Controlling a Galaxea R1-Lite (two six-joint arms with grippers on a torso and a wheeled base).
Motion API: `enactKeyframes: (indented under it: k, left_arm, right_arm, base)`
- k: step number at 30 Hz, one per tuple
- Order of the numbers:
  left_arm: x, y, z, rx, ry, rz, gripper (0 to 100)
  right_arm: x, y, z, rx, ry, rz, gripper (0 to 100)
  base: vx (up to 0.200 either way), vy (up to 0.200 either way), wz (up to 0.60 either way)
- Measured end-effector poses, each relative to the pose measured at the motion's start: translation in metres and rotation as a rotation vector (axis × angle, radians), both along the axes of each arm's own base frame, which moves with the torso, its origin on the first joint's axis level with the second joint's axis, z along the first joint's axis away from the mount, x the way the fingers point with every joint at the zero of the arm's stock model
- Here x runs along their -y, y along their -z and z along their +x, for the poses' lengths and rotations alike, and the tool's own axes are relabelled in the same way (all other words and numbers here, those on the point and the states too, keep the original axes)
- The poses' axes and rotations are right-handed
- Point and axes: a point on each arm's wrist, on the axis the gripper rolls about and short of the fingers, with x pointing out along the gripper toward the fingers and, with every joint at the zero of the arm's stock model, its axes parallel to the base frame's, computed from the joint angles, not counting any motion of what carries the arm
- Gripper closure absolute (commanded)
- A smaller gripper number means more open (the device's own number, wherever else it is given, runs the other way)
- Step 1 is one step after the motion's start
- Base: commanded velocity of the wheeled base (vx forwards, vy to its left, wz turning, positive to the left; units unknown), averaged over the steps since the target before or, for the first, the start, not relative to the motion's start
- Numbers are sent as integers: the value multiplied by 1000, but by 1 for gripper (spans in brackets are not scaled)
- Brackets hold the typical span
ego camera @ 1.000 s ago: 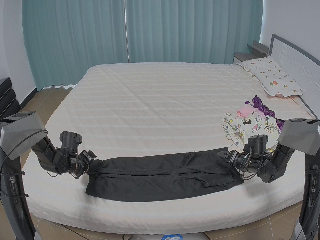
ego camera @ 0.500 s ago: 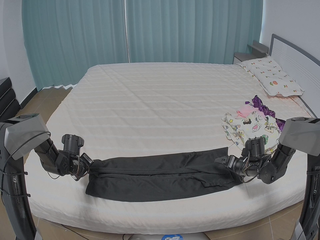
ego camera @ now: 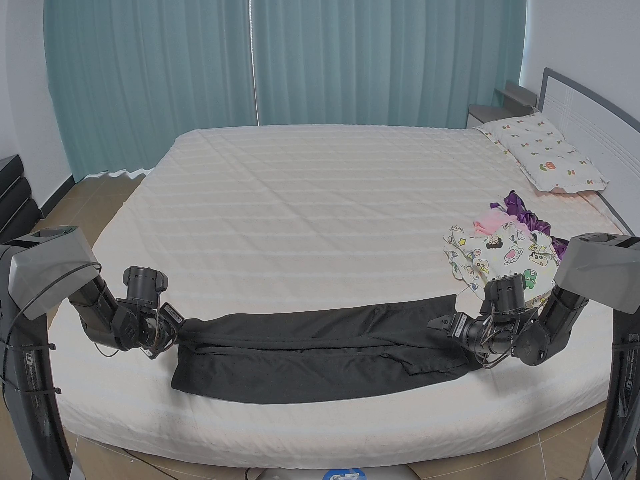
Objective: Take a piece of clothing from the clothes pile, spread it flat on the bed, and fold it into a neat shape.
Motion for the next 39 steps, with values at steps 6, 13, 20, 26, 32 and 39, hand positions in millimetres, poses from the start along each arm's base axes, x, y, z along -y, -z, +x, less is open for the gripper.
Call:
enactKeyframes:
  k: [6,13,20,26,32,39]
  left_arm:
    - [1,-2,2,35,-2,-8,100]
    - [1,-2,1,36,-1,-8,100]
    - [1,-2,1,36,-1,-8,100]
    - [1,-2,2,38,1,-9,100]
    - [1,-2,2,39,1,-9,100]
    - [1,-2,2,41,0,-9,100]
  right_arm:
    - [-8,0,2,-15,8,-3,0]
    - [-18,-2,8,-10,33,38,0]
    - [-24,5,12,-6,53,8,0]
    - [-27,10,18,0,62,1,0]
    - [-27,15,19,-9,87,-32,100]
    - [-28,16,22,-6,106,-47,100]
  base:
    - [0,0,0]
    - [0,0,0]
    - [0,0,0]
    - [0,0,0]
    - [0,0,0]
    - [0,0,0]
